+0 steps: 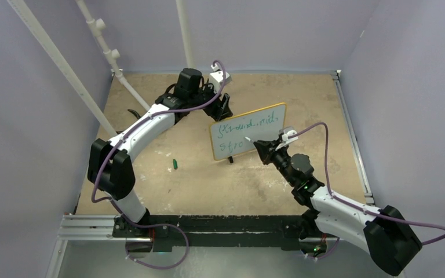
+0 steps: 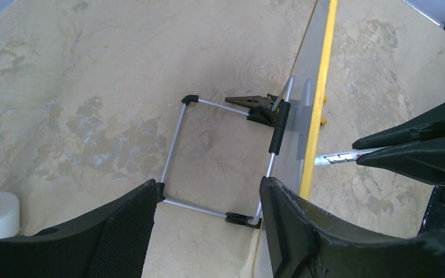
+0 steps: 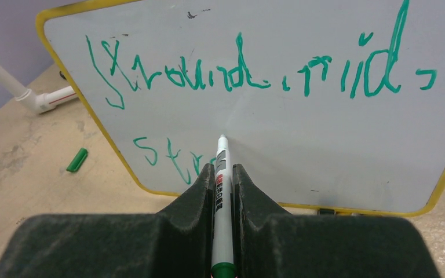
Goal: Write a sentence on the whiteboard
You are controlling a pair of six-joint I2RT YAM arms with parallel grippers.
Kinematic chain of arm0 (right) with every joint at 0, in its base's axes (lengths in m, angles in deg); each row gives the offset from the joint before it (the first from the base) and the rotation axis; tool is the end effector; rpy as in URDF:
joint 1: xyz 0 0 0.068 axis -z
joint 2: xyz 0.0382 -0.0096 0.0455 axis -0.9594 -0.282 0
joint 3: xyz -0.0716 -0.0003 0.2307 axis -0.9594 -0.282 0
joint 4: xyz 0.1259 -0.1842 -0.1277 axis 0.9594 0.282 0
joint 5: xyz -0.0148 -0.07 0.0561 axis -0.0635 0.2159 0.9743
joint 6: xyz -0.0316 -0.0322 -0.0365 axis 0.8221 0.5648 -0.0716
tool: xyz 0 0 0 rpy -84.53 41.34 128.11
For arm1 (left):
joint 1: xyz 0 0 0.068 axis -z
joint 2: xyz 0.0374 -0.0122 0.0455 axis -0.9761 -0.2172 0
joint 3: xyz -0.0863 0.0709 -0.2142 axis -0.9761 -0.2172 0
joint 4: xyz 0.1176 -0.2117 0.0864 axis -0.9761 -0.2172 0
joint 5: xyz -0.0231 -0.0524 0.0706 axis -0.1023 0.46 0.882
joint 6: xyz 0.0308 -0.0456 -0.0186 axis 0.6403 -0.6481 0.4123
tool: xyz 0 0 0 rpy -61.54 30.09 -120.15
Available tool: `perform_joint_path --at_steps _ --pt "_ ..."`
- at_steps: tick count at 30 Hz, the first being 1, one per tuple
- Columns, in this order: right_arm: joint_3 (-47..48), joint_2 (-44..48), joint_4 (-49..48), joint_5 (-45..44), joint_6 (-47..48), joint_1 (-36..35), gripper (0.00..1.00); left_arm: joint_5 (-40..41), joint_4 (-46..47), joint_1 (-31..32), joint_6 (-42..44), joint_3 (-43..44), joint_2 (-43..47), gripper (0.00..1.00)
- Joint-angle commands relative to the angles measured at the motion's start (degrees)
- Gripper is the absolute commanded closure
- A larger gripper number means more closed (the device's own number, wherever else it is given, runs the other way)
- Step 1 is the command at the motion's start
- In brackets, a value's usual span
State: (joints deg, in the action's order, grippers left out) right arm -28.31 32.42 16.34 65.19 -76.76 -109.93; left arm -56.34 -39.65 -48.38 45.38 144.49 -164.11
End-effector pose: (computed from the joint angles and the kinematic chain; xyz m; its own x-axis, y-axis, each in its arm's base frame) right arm 0.1764 0.1241 0.1869 -0.1265 0.2446 -0.9613 -0.4847 0.8303 0.2750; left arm 0.3303 -0.2056 0.2896 -0.4072 0.2844 -0.8679 0.8000 0.5695 -0.1887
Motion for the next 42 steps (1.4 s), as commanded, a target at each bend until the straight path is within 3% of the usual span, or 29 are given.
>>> perform_joint_path --at_steps 1,5,14,21,31,35,42 --pt "0.7 -1.5 -3.2 0.8 1.5 0.2 1.0 -4.7 4.2 1.1 0.0 -0.3 0.4 0.36" --pt "0.2 -0.2 -3.2 1.1 1.6 0.2 1.0 -3.8 4.5 2.0 -0.3 -0.4 0.7 0.36" --pt "-0.2 3.6 -1.4 1.9 3.1 0.2 1.0 6.6 9.7 1.9 -5.8 -1.1 6.0 0.36" --pt "1.6 0.3 0.7 -0.3 2.2 0.2 1.0 -3.7 7.6 2.4 -6.8 -0.4 5.1 0.35" --pt "2.9 -2.3 1.6 -0.2 1.8 0.1 1.0 -5.6 2.5 4.3 -3.5 0.4 0.6 0.37" --pt "3.4 -3.5 1.6 -0.2 1.9 0.1 1.0 -4.6 1.6 4.6 -1.4 0.2 -0.1 0.43" --pt "4.1 -5.4 1.2 -0.8 2.2 0.2 1.0 -4.9 2.0 4.8 0.6 -1.2 0.0 0.65"
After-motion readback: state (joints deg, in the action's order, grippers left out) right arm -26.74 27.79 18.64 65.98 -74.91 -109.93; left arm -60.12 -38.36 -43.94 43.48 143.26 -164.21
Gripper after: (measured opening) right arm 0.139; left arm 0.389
